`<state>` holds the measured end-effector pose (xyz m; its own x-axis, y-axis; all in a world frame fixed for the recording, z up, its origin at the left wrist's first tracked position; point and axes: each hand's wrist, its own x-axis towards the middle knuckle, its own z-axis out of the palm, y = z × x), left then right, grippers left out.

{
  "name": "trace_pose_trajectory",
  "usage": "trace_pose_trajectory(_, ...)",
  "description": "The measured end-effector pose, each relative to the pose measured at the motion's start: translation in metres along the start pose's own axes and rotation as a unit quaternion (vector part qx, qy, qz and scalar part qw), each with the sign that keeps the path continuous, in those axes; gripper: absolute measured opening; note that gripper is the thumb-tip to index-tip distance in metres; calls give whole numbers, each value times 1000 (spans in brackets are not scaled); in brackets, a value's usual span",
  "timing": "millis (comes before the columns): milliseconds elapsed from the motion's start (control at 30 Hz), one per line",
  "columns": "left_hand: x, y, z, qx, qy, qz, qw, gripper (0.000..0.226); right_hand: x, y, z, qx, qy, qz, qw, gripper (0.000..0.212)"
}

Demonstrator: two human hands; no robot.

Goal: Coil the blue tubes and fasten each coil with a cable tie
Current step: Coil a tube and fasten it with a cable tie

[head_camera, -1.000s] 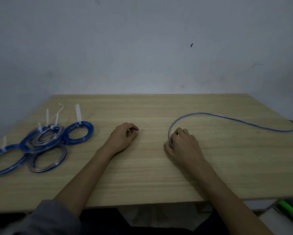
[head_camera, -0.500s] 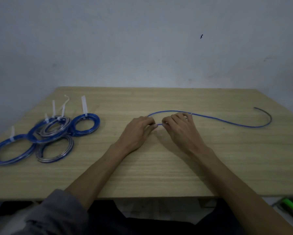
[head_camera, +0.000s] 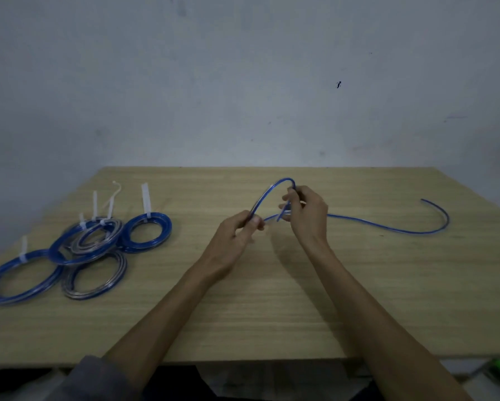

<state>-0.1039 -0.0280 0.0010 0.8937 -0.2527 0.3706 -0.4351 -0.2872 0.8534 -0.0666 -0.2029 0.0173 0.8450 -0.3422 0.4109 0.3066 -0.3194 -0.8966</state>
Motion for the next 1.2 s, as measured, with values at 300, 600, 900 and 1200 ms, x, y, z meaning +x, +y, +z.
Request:
trace_pose_trajectory(300,4,-7,0,53,7,99,994,28,-7,-3,28,145,-50,183,971,16)
trace_pose_trajectory(600,5,-10,-3,97,38,120,987,18,-16,-2,24,134,-119,206,962,19)
trace_pose_trajectory(900,5,4,-7,-2,147,43,988,30,-38,3,29,-80,-300,-7,951,40)
trace_pose_trajectory(1200,11,6,-29,-211,84,-75,971,38,-27,8,15,-348,-349,-148,857,36)
